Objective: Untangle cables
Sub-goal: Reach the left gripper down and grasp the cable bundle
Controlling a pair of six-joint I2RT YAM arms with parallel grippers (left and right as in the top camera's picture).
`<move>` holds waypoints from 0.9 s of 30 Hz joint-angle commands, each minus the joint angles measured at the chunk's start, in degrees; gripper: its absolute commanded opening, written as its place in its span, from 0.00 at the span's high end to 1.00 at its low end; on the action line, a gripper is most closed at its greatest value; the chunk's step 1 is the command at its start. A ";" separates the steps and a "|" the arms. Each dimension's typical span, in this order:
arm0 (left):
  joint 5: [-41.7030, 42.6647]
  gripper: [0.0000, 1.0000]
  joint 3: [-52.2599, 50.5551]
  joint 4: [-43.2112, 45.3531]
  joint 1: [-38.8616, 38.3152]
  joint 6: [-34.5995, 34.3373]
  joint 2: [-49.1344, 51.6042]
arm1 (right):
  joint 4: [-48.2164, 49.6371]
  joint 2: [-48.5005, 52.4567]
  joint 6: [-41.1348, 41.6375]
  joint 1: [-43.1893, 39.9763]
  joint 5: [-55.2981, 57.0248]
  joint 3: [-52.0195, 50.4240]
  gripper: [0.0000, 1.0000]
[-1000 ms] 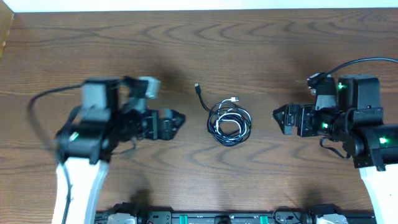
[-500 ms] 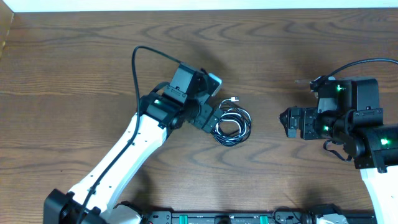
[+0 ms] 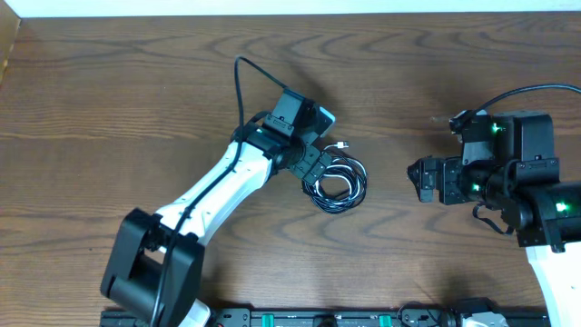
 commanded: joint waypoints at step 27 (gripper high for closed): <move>-0.31 0.93 0.59 7.15 -0.17 11.98 10.32 | -0.90 -0.48 -1.55 1.18 -1.99 1.44 0.01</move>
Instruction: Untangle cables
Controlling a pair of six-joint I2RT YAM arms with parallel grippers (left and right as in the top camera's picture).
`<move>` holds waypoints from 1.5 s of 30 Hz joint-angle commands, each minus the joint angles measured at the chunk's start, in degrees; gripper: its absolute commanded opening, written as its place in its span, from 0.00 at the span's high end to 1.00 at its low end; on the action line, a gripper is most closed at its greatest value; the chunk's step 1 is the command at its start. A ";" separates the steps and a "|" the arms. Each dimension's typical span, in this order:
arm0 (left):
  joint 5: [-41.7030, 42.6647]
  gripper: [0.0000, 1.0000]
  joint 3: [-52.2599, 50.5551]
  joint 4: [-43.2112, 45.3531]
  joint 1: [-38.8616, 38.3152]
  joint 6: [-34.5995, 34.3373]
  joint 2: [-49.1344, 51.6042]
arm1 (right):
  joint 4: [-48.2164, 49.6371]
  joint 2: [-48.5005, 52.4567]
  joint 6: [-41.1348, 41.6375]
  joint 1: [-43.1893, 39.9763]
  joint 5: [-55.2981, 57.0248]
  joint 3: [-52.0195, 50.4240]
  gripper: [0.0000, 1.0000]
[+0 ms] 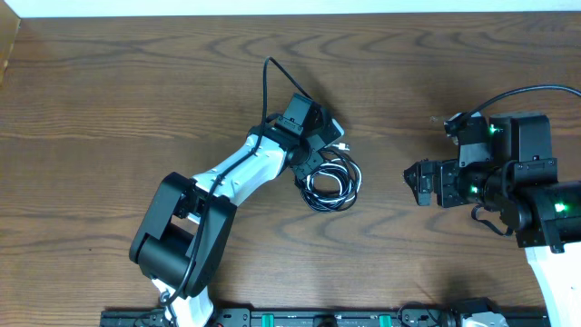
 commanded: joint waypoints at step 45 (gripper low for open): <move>4.17 0.93 1.31 -0.48 -2.36 -12.61 -41.66 | 22.82 21.18 -15.89 20.13 16.98 1.14 0.01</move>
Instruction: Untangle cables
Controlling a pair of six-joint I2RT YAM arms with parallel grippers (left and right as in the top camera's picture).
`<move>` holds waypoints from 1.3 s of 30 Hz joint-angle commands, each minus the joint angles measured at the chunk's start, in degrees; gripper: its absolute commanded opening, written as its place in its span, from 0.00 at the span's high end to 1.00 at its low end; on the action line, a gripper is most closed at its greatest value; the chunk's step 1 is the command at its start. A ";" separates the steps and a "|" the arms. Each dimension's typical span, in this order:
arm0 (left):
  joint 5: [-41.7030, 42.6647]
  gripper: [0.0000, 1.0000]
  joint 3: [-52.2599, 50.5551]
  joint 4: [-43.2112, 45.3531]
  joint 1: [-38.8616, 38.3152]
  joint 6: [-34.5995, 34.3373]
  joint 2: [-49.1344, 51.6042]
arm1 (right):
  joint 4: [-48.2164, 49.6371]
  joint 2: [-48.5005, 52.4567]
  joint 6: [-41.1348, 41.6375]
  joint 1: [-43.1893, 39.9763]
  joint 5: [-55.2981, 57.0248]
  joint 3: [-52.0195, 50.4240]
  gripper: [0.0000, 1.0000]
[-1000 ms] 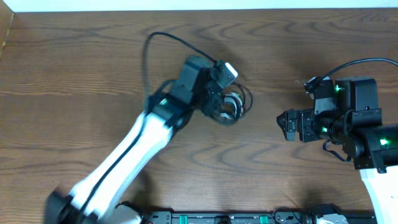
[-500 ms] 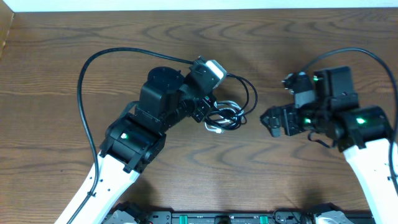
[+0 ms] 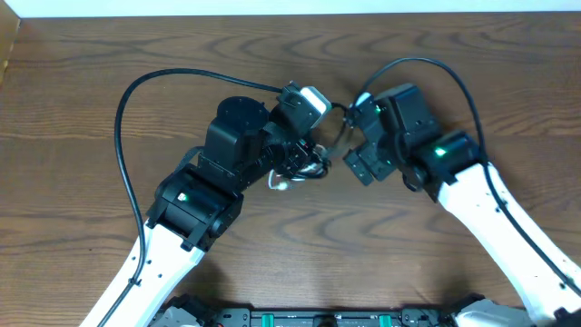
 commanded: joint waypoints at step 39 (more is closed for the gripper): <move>-33.68 0.93 1.18 9.03 0.02 -0.96 -0.28 | 6.10 -11.06 35.06 4.90 3.10 1.01 0.01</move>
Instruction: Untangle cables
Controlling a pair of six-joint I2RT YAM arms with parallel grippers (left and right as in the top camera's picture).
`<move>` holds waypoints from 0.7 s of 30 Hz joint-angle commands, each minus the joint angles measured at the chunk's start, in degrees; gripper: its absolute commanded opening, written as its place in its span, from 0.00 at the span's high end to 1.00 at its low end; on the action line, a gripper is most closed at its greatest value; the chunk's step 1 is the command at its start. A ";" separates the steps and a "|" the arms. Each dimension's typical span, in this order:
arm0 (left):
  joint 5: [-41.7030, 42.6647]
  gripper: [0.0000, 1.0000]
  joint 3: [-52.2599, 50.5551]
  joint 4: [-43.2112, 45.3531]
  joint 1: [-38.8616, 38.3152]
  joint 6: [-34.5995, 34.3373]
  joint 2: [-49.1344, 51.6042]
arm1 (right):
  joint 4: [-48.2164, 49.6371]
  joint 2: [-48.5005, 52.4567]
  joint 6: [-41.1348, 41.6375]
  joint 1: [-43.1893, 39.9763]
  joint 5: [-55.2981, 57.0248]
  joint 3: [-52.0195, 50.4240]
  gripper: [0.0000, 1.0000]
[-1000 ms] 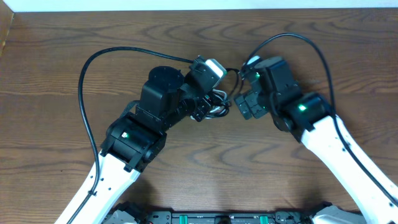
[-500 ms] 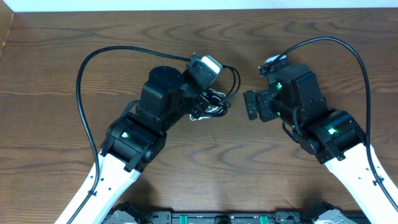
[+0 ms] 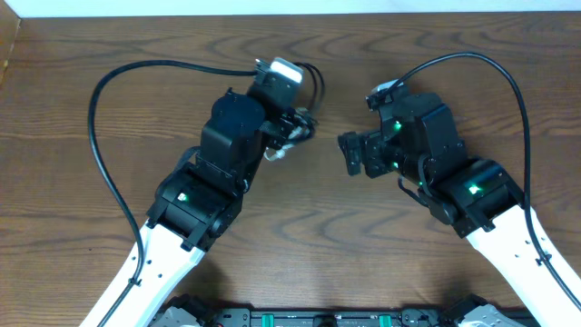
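Note:
The black cable bundle (image 3: 303, 124) hangs bunched at the tip of my left gripper (image 3: 292, 127), which looks shut on it. A white connector (image 3: 276, 153) dangles just below, and a black loop (image 3: 315, 78) sticks out beside the wrist camera. My right gripper (image 3: 349, 153) faces left, a short gap to the right of the bundle. Its fingers (image 3: 345, 140) look apart, with nothing seen between them. The wrist hides how the bundle's strands lie.
The left arm's own black lead (image 3: 109, 109) arcs wide over the table's left half. The right arm's lead (image 3: 490, 68) arcs over the upper right. A dark rail (image 3: 300, 320) runs along the front edge. The brown wooden table (image 3: 82, 45) lies all around.
My left gripper has shifted slightly up and left with the bundle. My right gripper, which was against the bundle's right side, now sits lower and to the right, apart from it.
At first the bundle lay coiled on the table with my left gripper at its upper left, and my right gripper stayed far right. Later both grippers met at the bundle, held off the table. Now only the left one holds it.

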 commanded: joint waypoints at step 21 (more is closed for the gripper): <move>9.90 0.93 1.16 -6.12 0.00 -3.69 -0.17 | 5.44 11.69 16.22 3.91 11.87 0.42 0.01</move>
